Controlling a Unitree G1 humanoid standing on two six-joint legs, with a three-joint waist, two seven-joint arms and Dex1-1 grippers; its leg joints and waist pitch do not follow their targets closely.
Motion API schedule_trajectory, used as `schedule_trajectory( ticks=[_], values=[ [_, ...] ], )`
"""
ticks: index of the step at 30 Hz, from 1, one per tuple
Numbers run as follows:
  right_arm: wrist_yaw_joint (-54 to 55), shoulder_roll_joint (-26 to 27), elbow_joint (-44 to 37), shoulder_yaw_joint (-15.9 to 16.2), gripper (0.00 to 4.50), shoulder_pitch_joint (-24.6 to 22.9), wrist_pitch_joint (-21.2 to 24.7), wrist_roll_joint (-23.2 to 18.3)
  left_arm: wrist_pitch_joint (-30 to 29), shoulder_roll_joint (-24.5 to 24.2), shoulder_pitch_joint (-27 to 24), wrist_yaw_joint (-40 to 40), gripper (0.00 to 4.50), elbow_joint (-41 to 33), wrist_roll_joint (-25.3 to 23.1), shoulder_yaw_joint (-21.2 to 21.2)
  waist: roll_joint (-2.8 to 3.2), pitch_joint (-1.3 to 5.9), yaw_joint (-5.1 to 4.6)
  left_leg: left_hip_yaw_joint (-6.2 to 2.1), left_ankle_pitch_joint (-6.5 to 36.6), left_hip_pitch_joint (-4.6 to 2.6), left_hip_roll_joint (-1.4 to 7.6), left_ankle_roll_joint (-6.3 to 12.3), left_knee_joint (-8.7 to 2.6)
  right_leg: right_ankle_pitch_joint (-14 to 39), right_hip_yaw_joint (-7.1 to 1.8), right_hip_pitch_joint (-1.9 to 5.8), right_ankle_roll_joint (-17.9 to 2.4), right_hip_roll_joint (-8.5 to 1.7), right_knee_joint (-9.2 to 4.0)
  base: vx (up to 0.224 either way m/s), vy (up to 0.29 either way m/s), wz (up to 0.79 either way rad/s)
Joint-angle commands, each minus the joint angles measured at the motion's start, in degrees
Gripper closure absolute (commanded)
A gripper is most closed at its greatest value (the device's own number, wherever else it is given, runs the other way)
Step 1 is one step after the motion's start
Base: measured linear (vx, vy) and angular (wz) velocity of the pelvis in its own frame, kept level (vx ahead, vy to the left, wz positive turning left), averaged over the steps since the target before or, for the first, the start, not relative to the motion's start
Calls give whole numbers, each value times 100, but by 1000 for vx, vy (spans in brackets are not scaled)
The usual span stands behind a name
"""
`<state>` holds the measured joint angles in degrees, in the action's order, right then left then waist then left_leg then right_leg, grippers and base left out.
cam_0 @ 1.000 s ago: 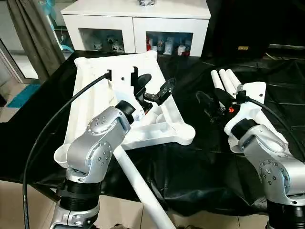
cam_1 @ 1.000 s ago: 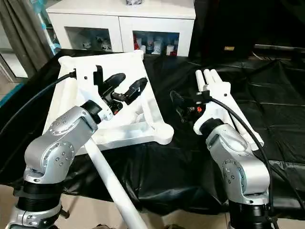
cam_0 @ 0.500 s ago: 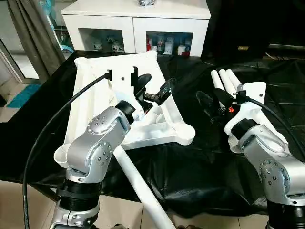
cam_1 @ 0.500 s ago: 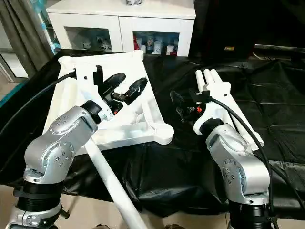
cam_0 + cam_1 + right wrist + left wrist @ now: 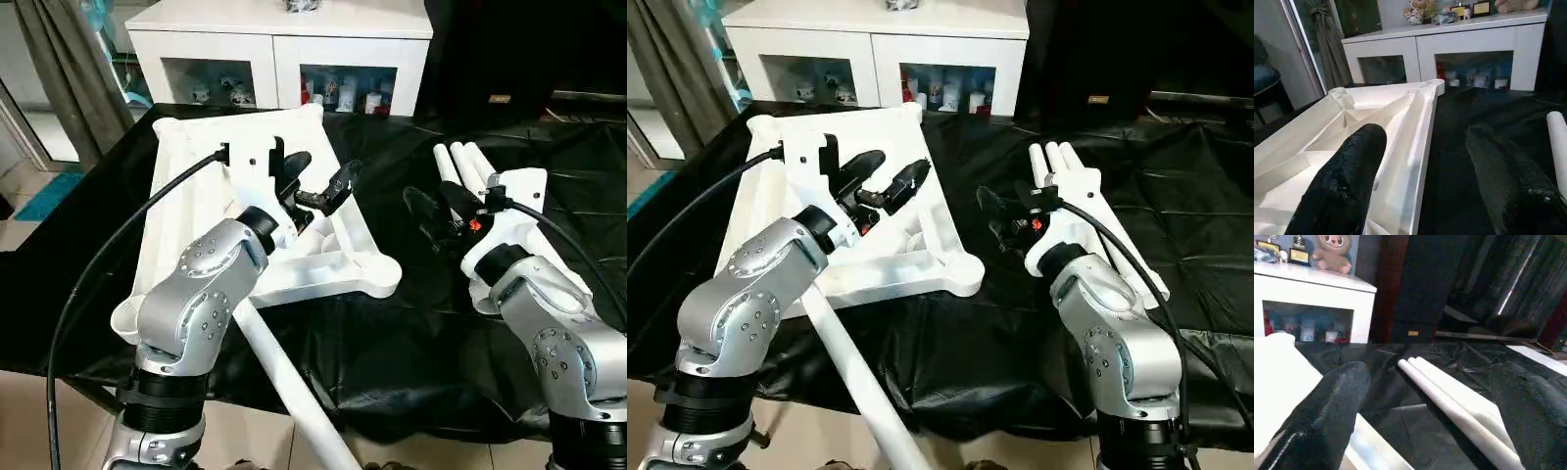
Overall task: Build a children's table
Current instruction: Pick table leg
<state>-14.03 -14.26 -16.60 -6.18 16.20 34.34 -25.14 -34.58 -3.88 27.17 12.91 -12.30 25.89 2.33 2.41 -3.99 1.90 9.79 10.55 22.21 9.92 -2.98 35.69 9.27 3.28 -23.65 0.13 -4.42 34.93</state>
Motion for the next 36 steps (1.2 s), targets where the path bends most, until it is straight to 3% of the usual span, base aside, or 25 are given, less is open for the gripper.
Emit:
schedule_trajectory(
  ticks=[1,36],
  values=[
    [20,7,31,-12,148,60,-22,-2,23,-4,-3,-29,8,-111,-33,-16,-41,466,5,-75,1158,-45,173,93,-413,1824,-195,304,-709,-241,-483,0,0,0],
    [20,7,31,-12,148,60,-22,-2,23,-4,-3,-29,8,-111,-33,-16,-41,463,3,-75,1185,-48,172,86,-414,1893,-191,299,-681,-239,-490,0,0,0]
  ],
)
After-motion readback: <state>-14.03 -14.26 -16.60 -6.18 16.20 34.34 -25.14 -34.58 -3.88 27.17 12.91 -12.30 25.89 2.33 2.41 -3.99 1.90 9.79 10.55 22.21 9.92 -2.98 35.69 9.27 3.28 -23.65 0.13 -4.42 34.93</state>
